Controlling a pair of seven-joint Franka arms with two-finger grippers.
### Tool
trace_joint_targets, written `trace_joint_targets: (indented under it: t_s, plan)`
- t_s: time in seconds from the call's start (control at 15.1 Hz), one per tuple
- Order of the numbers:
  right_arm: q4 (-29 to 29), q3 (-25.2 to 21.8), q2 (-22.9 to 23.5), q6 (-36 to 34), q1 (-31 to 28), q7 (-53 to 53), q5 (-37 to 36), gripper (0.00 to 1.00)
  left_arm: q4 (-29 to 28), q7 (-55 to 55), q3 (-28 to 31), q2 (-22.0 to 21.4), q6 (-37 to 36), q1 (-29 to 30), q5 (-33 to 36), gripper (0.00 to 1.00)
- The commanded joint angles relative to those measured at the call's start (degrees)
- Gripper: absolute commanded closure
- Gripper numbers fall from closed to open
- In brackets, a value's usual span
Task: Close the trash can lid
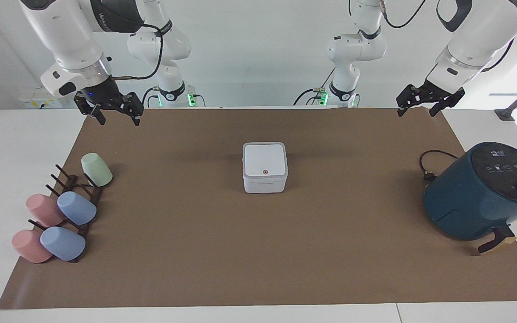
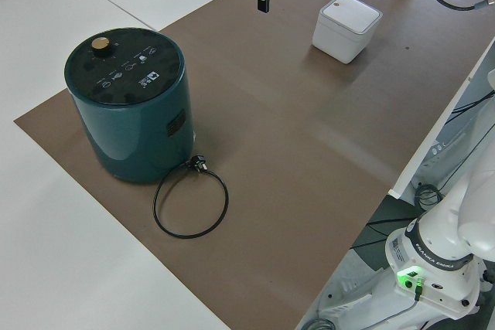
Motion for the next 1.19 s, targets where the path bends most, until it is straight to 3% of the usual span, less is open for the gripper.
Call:
trace_joint_targets:
  t_s: [0.0, 0.26, 1.12]
  plan:
    - [0.50, 0.45, 0.22, -0.60, -0.79, -0.86, -0.10, 0.00, -0.73, 0.18, 0.39, -1.11, -0.79, -3.60, 1.86, 0.00]
    - [0.50, 0.45, 0.22, -0.60, -0.79, -0.86, -0.10, 0.00, -2.32, -0.96, 0.65, -1.64, 3.17, -5.01, 1.68, 0.00]
    - [0.41, 0.45, 0.22, -0.69, -0.79, -0.86, -0.10, 0.00, -0.83, -3.51, 0.83, -1.38, 0.54, -5.10, 0.36, 0.00]
